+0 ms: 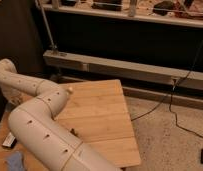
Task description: Pick up the ceramic cup
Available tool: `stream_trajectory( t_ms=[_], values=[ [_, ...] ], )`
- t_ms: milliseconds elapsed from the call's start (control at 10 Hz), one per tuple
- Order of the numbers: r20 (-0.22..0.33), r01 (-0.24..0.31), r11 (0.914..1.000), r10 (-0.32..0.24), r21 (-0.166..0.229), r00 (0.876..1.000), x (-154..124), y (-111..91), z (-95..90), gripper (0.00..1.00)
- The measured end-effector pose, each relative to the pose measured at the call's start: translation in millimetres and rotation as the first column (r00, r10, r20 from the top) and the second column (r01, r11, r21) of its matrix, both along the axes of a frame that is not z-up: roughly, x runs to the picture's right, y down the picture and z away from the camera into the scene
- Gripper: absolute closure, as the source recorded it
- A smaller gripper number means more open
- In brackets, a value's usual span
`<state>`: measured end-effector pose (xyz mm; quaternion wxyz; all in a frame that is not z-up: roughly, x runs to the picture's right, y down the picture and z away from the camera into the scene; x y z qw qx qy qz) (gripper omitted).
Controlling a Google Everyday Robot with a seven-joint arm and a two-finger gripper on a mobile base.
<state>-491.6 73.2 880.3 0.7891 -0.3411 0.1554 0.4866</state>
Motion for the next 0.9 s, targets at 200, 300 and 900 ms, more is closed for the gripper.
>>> stream_trajectory(
  t_ms=[200,300,900],
  values=[
    [-0.02,-0.027,0.9996,0.027,0.0,0.999,15,-13,0.1,1.0],
    [-0.03,-0.051,0.9987,0.051,0.002,0.998,29,-27,-2.7,1.0],
    [0.013,-0.141,0.989,0.141,0.043,0.99,75,-72,-46.1,1.0]
  ],
)
